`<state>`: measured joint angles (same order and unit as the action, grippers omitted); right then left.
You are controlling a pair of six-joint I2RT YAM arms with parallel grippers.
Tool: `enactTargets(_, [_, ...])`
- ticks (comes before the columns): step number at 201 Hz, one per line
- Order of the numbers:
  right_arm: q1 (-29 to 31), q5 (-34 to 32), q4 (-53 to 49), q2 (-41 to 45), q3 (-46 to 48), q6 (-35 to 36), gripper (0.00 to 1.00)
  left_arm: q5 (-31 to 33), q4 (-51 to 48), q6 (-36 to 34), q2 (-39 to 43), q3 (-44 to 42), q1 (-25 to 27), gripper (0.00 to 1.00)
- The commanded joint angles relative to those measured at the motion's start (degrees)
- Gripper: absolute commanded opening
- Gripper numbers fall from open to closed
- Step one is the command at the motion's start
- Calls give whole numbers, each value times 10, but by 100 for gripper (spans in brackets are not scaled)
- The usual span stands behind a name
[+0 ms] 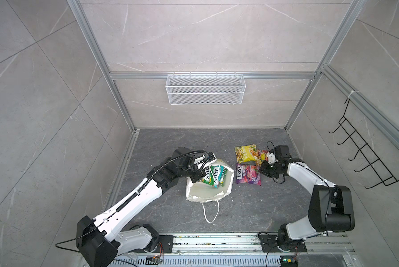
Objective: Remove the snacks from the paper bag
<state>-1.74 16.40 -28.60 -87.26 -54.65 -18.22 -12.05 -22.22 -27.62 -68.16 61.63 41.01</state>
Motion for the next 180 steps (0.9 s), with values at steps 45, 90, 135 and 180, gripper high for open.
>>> enactTargets(45, [17,22,-30,128,-16,-20,12,-18,36,18,12,5,7,0])
enactTargets(90, [157,69,58,341,21,-110,2,-18,30,19,17,2,8,0])
enactTargets(135, [231,54,122,348,181,-225,0,-34,35,35,21,1,10,0])
enactTargets(180, [339,0,235,201,238,-305,0,-26,61,41,47,-19,11,0])
